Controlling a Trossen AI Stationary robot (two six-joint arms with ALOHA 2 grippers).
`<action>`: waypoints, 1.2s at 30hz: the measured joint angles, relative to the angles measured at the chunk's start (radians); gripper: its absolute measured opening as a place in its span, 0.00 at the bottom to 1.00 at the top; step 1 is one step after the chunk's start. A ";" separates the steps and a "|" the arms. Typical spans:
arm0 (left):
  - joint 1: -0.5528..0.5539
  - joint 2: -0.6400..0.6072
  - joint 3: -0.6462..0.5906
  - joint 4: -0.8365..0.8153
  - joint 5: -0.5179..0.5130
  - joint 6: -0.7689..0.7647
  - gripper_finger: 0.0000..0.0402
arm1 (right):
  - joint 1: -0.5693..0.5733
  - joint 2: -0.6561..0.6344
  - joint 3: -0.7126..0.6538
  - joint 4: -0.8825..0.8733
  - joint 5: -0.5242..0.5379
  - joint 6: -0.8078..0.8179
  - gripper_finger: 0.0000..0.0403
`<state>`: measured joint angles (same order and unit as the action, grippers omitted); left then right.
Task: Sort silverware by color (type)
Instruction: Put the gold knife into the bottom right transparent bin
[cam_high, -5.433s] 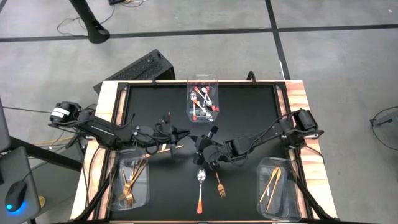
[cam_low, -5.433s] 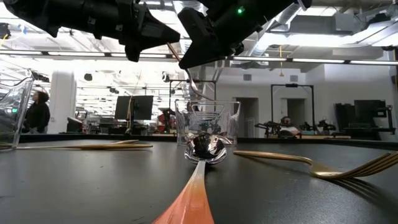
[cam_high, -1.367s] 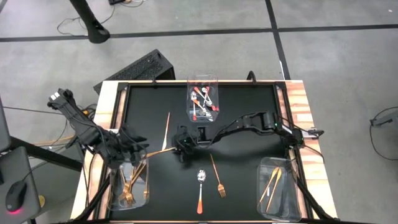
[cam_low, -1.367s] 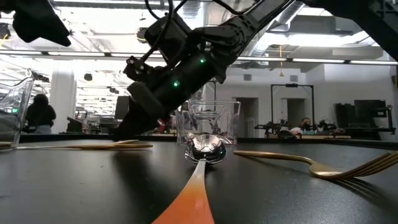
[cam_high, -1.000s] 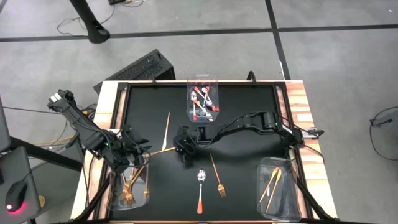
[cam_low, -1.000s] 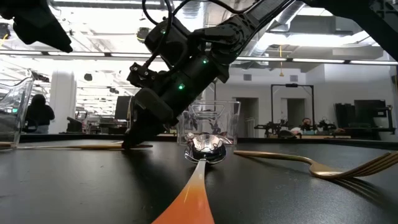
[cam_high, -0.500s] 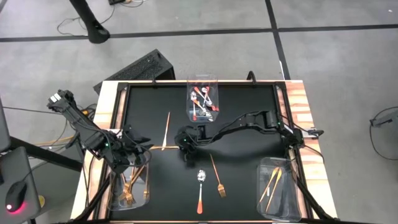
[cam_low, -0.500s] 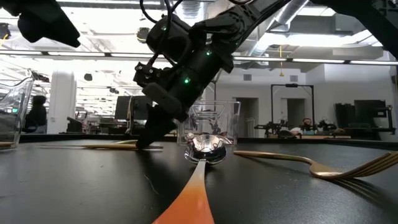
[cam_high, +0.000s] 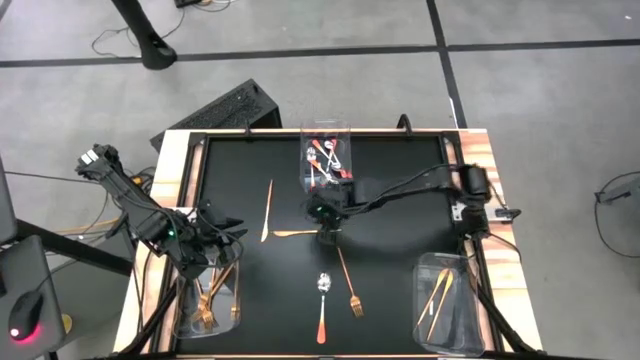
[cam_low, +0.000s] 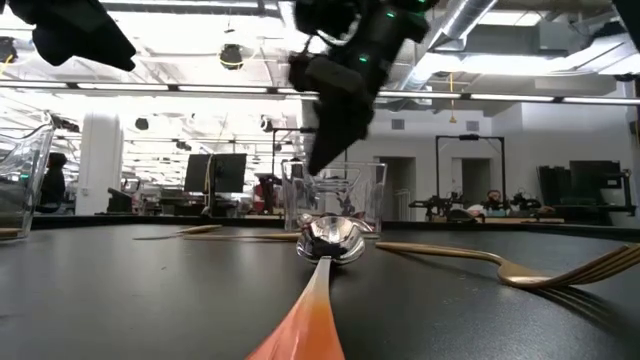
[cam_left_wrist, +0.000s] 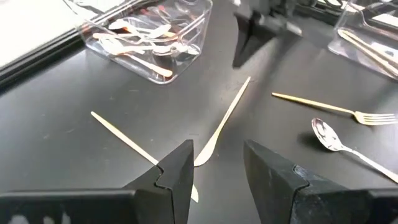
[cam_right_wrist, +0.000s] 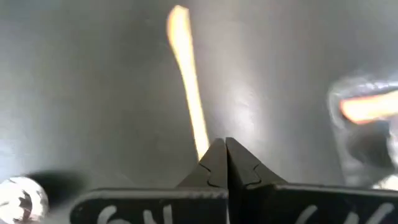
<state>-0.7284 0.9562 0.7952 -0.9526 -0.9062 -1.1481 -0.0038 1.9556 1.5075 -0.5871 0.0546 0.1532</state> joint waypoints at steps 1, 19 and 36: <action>0.000 0.003 0.000 0.002 0.000 0.000 0.31 | -0.009 -0.030 -0.030 0.009 0.000 0.018 0.01; 0.099 0.259 0.000 0.147 0.019 0.185 0.31 | 0.008 -0.363 -0.503 0.335 0.050 0.192 0.11; 0.521 0.563 -0.005 0.703 0.492 0.915 0.31 | 0.169 -0.386 -0.501 0.204 0.241 0.305 0.12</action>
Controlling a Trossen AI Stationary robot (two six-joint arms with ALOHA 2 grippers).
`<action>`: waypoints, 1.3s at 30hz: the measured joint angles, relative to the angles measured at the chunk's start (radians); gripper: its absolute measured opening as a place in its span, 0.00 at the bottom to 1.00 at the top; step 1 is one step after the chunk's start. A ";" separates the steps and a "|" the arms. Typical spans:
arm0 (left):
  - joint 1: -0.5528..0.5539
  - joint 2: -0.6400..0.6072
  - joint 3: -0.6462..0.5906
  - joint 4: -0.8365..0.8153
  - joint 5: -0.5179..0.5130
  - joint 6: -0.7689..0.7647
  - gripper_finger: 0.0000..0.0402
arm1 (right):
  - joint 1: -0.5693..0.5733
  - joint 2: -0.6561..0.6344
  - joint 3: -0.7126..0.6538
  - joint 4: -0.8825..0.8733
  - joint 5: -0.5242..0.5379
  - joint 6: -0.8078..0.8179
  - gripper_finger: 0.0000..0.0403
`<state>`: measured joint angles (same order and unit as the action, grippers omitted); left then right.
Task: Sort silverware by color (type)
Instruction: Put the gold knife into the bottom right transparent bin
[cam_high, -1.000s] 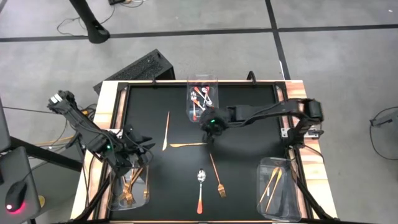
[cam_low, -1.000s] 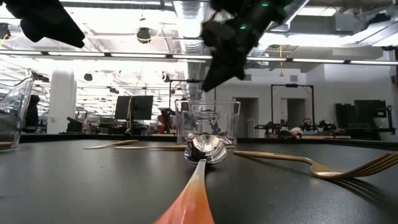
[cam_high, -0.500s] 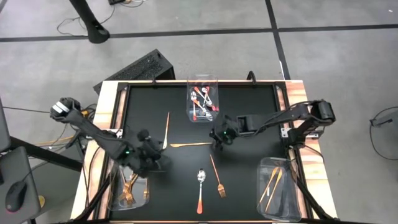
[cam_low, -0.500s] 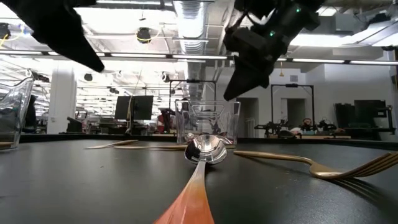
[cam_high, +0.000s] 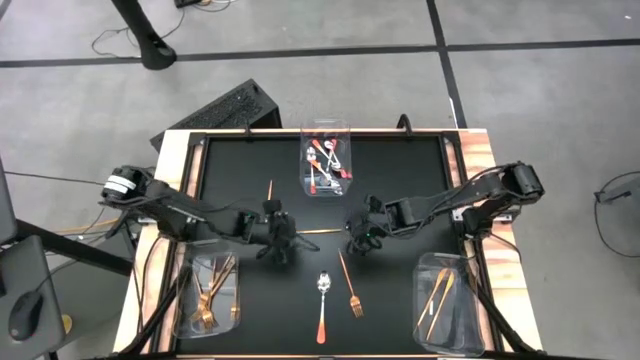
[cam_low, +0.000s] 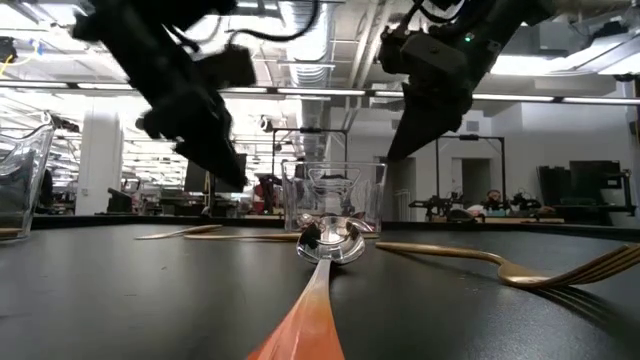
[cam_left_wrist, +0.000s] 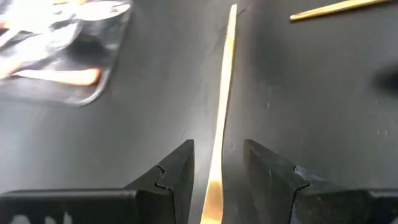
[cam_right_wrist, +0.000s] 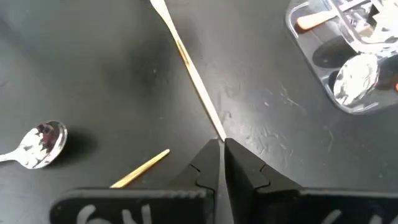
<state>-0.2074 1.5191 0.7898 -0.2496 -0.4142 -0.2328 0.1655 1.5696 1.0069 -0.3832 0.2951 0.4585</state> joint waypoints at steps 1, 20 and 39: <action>0.024 0.013 -0.009 0.042 0.037 0.027 0.31 | 0.006 0.000 0.000 -0.003 0.002 0.009 0.12; 0.213 0.242 -0.045 0.291 0.336 0.169 0.28 | 0.064 0.000 -0.103 0.086 0.026 0.141 0.12; 0.207 0.196 -0.058 0.366 0.289 0.139 0.00 | 0.165 -0.104 -0.102 -0.019 0.288 0.339 0.12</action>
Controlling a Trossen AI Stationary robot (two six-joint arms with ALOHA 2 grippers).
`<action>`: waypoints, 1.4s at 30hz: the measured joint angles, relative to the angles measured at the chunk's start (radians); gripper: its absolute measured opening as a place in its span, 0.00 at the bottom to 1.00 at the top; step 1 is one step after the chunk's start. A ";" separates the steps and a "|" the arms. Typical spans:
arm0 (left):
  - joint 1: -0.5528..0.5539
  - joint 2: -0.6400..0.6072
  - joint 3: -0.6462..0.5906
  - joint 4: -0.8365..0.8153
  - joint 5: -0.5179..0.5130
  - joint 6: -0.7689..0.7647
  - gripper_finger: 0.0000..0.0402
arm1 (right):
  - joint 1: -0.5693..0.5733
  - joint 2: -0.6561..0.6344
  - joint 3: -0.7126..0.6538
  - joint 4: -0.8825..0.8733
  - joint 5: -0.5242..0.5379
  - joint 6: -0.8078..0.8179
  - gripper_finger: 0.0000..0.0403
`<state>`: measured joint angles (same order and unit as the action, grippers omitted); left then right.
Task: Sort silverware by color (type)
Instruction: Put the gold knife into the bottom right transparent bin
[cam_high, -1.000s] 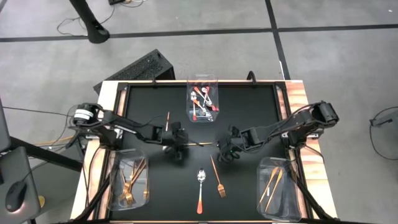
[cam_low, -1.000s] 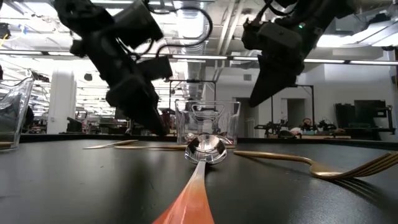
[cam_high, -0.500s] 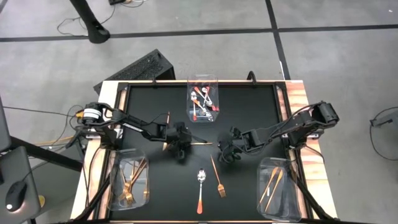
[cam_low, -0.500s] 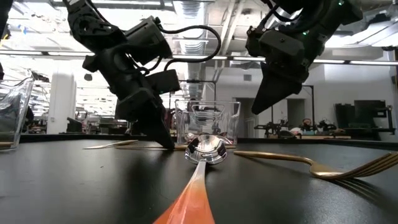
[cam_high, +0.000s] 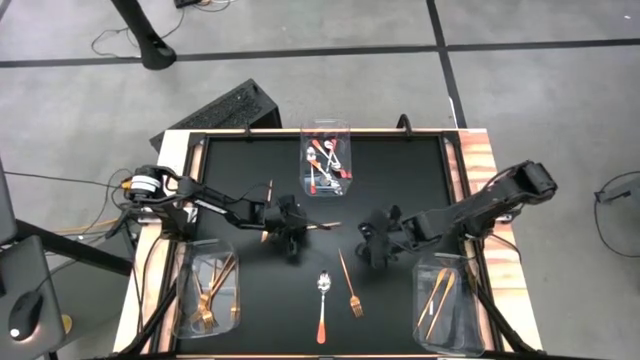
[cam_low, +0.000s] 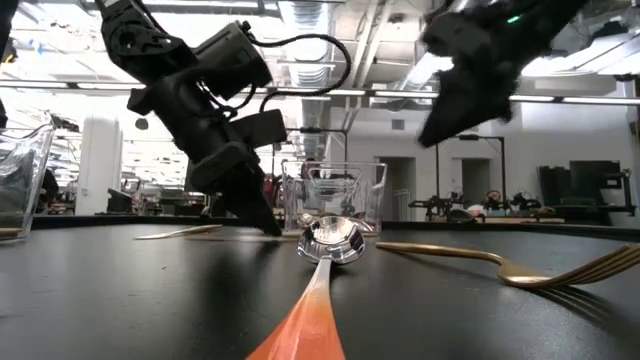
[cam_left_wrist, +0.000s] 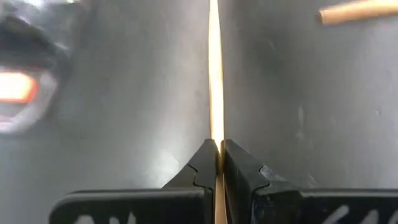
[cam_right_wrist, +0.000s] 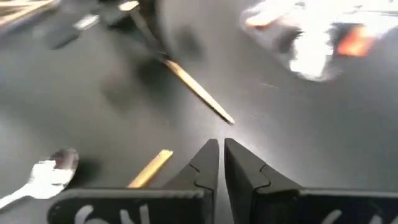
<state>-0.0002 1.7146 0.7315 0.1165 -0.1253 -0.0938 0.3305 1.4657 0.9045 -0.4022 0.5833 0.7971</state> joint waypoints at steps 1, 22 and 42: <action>-0.003 -0.013 -0.002 0.023 -0.019 0.000 0.00 | 0.019 -0.017 -0.007 -0.027 0.060 0.034 0.12; -0.078 -0.074 -0.082 0.750 0.004 -0.060 0.00 | 0.045 -0.016 -0.411 1.239 0.286 -0.299 0.28; -0.082 -0.075 -0.081 0.795 -0.020 -0.085 0.00 | -0.044 0.119 -0.285 1.422 0.120 -0.526 0.18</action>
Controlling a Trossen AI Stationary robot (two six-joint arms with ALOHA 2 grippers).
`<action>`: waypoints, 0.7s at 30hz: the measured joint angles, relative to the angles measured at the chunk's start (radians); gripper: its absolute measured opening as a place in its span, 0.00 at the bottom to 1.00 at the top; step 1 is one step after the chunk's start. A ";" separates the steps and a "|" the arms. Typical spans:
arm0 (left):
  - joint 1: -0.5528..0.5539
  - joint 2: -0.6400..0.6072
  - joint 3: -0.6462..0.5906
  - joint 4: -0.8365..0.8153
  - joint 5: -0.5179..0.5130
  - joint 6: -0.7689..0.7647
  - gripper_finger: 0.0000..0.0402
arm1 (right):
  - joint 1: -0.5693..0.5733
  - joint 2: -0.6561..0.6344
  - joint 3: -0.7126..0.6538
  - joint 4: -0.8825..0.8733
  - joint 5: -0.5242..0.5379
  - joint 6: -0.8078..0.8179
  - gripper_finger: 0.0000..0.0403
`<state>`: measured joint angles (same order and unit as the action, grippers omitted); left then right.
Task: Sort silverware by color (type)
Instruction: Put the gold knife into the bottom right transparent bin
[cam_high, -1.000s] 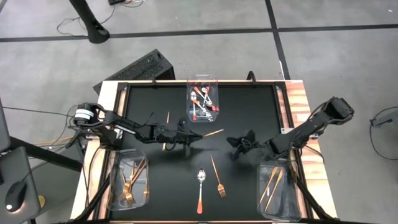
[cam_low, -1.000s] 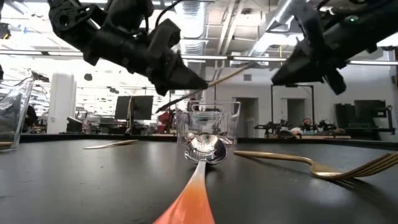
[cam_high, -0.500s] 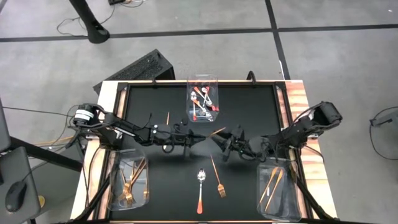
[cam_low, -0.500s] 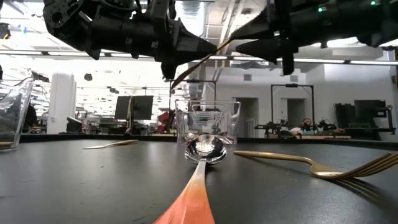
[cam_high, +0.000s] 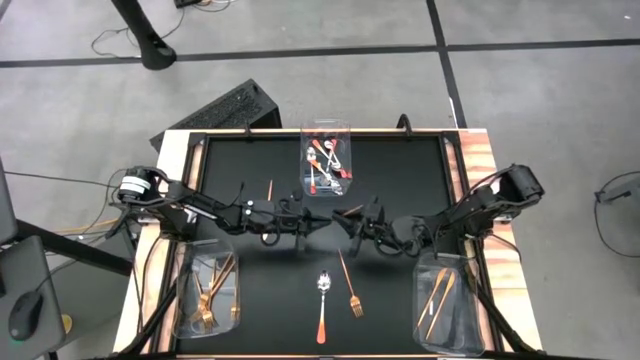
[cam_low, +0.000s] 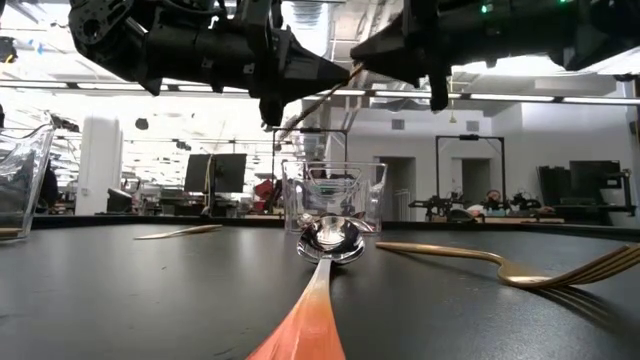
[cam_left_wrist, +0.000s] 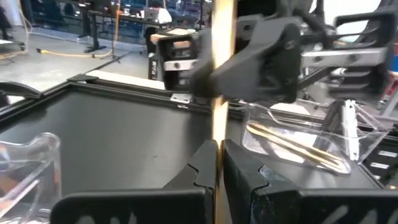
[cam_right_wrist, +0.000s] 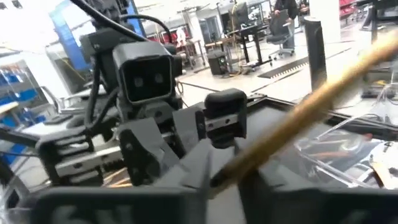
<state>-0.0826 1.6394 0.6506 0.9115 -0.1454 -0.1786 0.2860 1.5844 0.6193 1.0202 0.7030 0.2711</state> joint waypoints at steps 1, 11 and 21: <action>0.000 0.000 0.000 -0.002 -0.001 0.000 0.00 | 0.001 -0.002 0.001 0.001 -0.008 -0.002 0.11; 0.001 -0.003 0.001 -0.062 0.059 0.001 0.10 | -0.005 -0.151 0.048 -0.430 -0.065 0.127 0.07; 0.008 -0.009 0.001 -0.223 -0.036 -0.050 0.17 | -0.019 -0.497 0.276 -1.413 -0.489 0.506 0.10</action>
<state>-0.0746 1.6306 0.6518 0.6885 -0.1810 -0.2288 0.2665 1.0870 0.8951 -0.3925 0.2137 0.7767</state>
